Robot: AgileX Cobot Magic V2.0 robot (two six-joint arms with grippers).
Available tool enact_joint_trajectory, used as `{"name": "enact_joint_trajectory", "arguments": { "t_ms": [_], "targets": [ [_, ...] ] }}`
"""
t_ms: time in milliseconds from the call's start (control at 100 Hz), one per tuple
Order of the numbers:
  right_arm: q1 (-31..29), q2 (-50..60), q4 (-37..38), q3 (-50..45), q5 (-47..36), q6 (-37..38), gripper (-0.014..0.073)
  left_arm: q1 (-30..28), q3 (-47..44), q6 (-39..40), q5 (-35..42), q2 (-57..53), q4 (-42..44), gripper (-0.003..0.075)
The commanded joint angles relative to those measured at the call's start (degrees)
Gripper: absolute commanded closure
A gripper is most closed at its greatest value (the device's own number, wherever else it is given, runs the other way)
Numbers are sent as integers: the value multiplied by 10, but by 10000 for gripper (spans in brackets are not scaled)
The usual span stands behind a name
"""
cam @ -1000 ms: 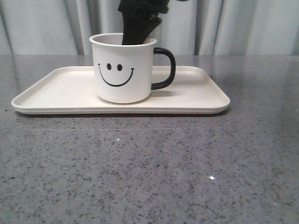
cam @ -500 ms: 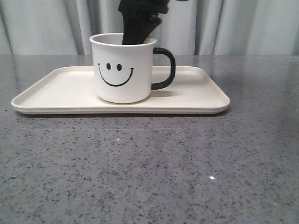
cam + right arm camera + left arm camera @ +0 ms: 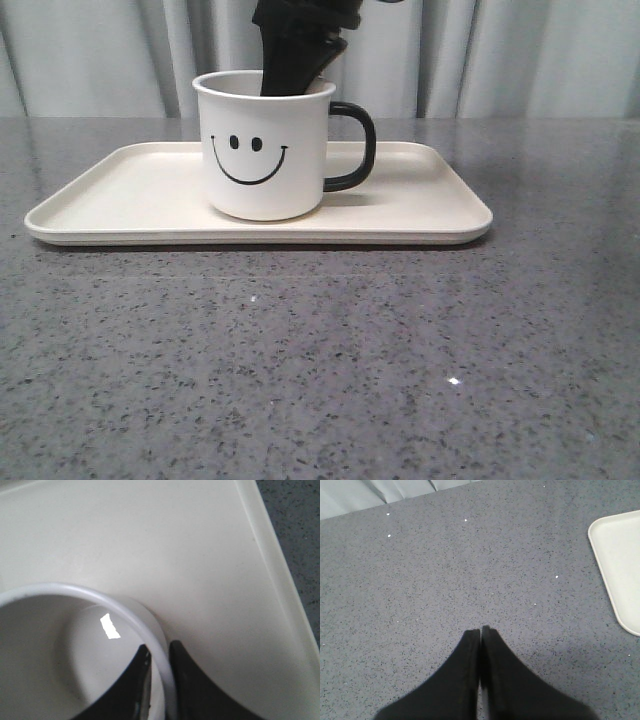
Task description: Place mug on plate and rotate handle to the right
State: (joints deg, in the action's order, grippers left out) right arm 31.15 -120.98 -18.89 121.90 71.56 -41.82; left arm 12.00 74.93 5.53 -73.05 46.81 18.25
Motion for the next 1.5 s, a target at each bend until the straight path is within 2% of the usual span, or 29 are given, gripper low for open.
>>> {"name": "enact_joint_trajectory", "arguments": {
  "t_ms": [0,430,500,630,720,910,1140,1300,1490],
  "targets": [
    [0,35,-12,16,50,-4,451,-2,12,7,10,-1,6,740],
    [0,36,-16,17,49,-11,448,-2,12,7,10,-1,5,740],
    [0,36,-16,17,46,-14,412,-2,12,7,10,-1,5,740],
    [0,39,-16,20,37,-14,291,-2,12,7,10,-1,5,740],
    [0,39,-16,35,35,-13,250,-2,12,7,10,-1,5,740],
    [0,43,-16,93,30,7,250,-2,12,7,10,-1,5,740],
    [-6,79,-16,123,-24,45,251,-2,12,7,10,-1,5,740],
    [-26,119,-18,130,-54,83,251,-2,12,7,10,-1,5,740],
    [-66,187,-42,130,-52,111,251,-2,12,7,18,-1,5,740]
  ]
}}
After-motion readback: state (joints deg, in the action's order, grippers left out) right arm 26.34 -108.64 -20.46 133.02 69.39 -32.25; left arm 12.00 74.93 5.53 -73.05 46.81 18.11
